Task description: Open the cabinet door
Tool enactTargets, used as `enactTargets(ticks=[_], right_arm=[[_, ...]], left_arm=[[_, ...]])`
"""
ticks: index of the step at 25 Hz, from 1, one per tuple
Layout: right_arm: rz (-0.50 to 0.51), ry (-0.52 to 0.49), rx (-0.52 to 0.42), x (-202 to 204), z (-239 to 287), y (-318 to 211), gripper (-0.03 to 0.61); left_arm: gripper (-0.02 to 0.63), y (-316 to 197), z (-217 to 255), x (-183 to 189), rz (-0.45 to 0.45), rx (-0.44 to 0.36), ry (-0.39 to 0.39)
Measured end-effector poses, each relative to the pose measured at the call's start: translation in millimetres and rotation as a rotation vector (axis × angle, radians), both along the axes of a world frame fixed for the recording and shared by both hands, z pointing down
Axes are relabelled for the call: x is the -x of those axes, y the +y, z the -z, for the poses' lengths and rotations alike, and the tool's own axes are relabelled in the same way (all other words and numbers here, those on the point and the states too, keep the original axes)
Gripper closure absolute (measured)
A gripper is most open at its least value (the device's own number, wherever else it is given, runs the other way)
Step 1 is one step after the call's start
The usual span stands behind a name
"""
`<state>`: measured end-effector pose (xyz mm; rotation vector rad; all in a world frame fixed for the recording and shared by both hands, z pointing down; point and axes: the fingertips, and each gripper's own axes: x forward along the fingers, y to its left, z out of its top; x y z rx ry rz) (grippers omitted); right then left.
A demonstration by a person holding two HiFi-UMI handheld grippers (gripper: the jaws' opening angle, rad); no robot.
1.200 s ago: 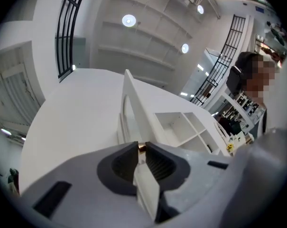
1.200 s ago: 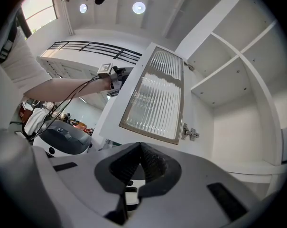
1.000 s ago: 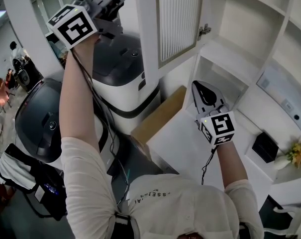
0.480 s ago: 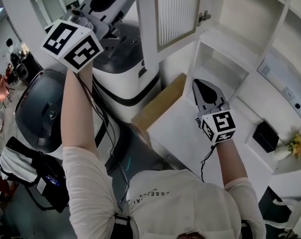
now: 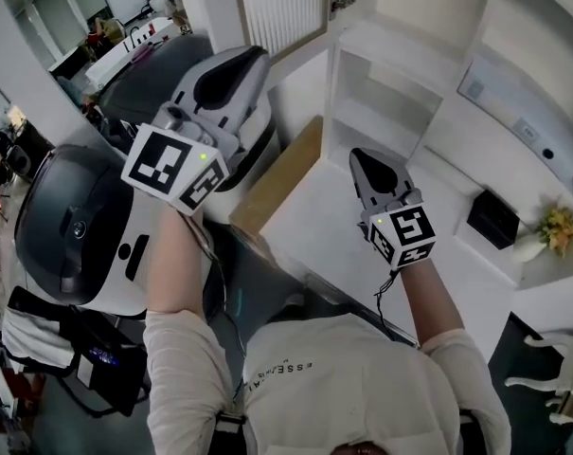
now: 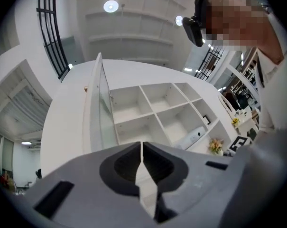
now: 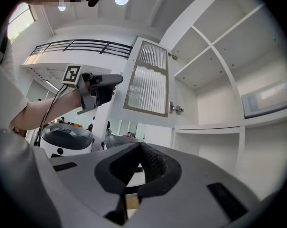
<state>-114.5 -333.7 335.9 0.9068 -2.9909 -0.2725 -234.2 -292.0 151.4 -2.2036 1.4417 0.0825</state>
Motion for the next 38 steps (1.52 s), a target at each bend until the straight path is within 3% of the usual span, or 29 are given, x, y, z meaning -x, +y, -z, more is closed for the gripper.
enactTargets(ticks=[5, 10, 18, 23, 32, 38], right_arm=[[-0.05, -0.014, 0.011, -25.5, -8.8, -6.7, 0.565], [-0.087, -0.041, 0.007, -51.6, -12.5, -11.3, 0.565], [-0.198, -0.03, -0.034, -89.4, -26.2, -12.2, 0.565], [-0.27, -0.023, -0.022, -105.3, -35.6, -14.2, 0.565], [-0.271, 0.009, -0.021, -109.0, -40.7, -8.8, 0.565], [-0.287, -0.003, -0.015, -108.7, -43.4, -9.9, 0.565]], left_arm=[[0.611, -18.6, -63.5, -41.2, -0.115, 0.125, 0.074], [0.611, -27.0, -109.2, -69.9, -0.194, 0.185, 0.117], [0.611, -35.5, -180.6, -111.6, -0.265, 0.295, 0.125], [0.611, -43.4, -199.9, -127.8, -0.325, 0.342, 0.151], [0.611, -51.7, -191.4, -129.6, -0.313, 0.298, 0.158], [0.611, -64.0, -206.3, -125.1, -0.257, 0.346, 0.103]])
